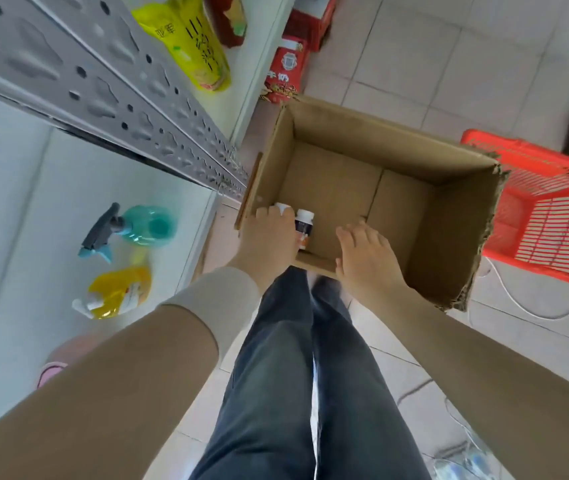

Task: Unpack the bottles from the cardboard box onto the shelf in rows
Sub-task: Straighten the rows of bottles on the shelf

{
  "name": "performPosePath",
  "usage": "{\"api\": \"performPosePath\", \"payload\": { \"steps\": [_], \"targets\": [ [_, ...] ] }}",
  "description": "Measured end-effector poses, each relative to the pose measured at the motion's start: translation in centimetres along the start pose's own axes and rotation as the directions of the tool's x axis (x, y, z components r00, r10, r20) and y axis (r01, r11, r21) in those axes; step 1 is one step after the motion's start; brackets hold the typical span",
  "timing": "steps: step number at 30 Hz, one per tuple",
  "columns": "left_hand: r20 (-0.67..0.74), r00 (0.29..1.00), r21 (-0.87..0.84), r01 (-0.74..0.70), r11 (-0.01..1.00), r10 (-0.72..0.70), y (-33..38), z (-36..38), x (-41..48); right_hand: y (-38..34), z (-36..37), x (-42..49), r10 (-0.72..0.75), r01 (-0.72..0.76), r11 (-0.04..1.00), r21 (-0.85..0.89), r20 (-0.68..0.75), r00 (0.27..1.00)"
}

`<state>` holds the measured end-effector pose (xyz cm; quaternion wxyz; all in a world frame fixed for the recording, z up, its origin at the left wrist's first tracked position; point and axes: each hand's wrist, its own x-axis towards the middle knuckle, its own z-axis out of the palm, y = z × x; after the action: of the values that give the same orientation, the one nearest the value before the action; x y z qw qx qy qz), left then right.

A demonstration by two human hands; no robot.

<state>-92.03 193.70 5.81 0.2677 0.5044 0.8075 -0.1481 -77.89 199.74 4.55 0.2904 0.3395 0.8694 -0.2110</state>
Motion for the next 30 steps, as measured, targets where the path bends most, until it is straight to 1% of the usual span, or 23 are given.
{"api": "performPosePath", "payload": {
  "steps": [1,3,4,6,8,11,13,15,17,20,23,25,28,30],
  "targets": [
    [0.05,0.998,-0.044,0.028,0.999,-0.026,-0.2,0.8,1.8,0.1,0.6,1.5,0.027,-0.028,0.999,0.021,0.031,0.999],
    [0.177,0.978,-0.131,0.135,0.982,-0.111,-0.6,2.6,5.6,0.4,2.4,4.8,0.084,-0.091,0.992,0.083,0.078,0.993],
    [0.244,0.958,-0.155,0.193,0.969,-0.151,-0.8,3.6,7.3,0.5,3.4,6.4,0.109,-0.122,0.986,0.117,0.111,0.988],
    [0.352,0.912,-0.179,0.288,0.941,-0.212,-1.0,5.6,10.1,0.5,5.1,9.4,0.156,-0.203,0.956,0.211,0.219,0.963],
    [0.422,0.878,-0.184,0.326,0.927,-0.225,-0.9,7.2,12.2,0.3,6.6,12.1,0.204,-0.328,0.877,0.352,0.344,0.916],
    [0.467,0.855,-0.148,0.327,0.934,-0.225,-1.0,8.8,14.8,-0.5,8.4,15.7,0.209,-0.477,0.684,0.551,0.478,0.853],
    [0.484,0.838,-0.123,0.35,0.929,-0.252,-1.1,9.3,16.3,-0.8,9.6,17.3,0.224,-0.524,0.58,0.624,0.496,0.839],
    [0.491,0.83,-0.107,0.36,0.927,-0.265,-1.0,9.6,17.3,-0.7,10.3,18.3,0.253,-0.558,0.51,0.655,0.506,0.825],
    [0.48,0.837,-0.091,0.346,0.934,-0.263,-0.9,9.8,17.6,-0.3,10.6,18.5,0.243,-0.581,0.454,0.676,0.533,0.81],
    [0.474,0.844,-0.141,0.354,0.925,-0.251,-0.7,10.2,17.3,1.0,10.5,17.6,0.253,-0.594,0.436,0.676,0.542,0.802],
    [0.474,0.86,-0.172,0.303,0.937,-0.191,-0.8,10.9,17.3,2.9,10.7,16.6,0.297,-0.609,0.434,0.664,0.533,0.793],
    [0.499,0.852,-0.202,0.291,0.935,-0.157,-0.9,11.1,17.5,4.2,10.8,16.2,0.285,-0.604,0.44,0.664,0.535,0.796],
    [0.551,0.823,-0.226,0.306,0.925,-0.138,-1.2,11.2,18.1,5.7,10.6,15.6,0.264,-0.596,0.378,0.709,0.534,0.803],
    [0.566,0.82,-0.233,0.256,0.938,-0.083,-1.4,11.1,18.2,6.4,10.6,15.2,0.256,-0.582,0.332,0.742,0.523,0.813]
  ]
}}
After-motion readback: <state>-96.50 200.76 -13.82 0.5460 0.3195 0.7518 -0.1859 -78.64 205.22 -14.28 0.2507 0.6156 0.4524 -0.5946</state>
